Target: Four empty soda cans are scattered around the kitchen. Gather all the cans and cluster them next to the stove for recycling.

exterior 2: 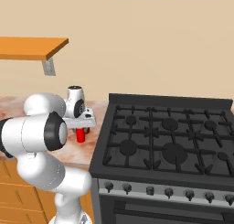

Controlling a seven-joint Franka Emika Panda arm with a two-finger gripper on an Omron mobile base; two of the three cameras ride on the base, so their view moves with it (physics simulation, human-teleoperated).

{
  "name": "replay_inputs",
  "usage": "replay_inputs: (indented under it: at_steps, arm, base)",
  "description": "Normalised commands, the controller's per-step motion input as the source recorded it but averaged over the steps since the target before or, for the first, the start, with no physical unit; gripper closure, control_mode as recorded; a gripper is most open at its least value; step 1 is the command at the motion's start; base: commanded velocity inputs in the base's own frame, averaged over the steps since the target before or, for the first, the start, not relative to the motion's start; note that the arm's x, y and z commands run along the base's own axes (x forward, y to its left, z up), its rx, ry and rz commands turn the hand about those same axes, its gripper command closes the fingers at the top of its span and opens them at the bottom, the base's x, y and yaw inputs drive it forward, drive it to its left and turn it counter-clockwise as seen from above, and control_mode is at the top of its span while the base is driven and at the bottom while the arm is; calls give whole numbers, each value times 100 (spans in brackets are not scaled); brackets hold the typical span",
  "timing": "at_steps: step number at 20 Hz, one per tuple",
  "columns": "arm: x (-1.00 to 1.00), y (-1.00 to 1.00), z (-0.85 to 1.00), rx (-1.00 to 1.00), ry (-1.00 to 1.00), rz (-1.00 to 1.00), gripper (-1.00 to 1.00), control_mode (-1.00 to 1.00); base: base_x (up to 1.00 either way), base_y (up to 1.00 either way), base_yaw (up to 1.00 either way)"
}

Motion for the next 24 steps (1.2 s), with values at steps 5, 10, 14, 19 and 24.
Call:
replay_inputs:
  at_steps: [5,10,14,19,24]
  arm:
    - [0,0,0,0,0,0,-100,-100]
    - [0,0,7,0,-4,1,-100,-100]
    - [0,0,58,0,-6,0,-100,-100]
    - [0,0,70,0,-1,0,-100,-100]
    - [-21,-12,64,0,0,0,-100,-100]
  base:
    - [0,0,0]
    - [0,0,0]
    - [0,0,0]
    - [0,0,0]
    - [0,0,0]
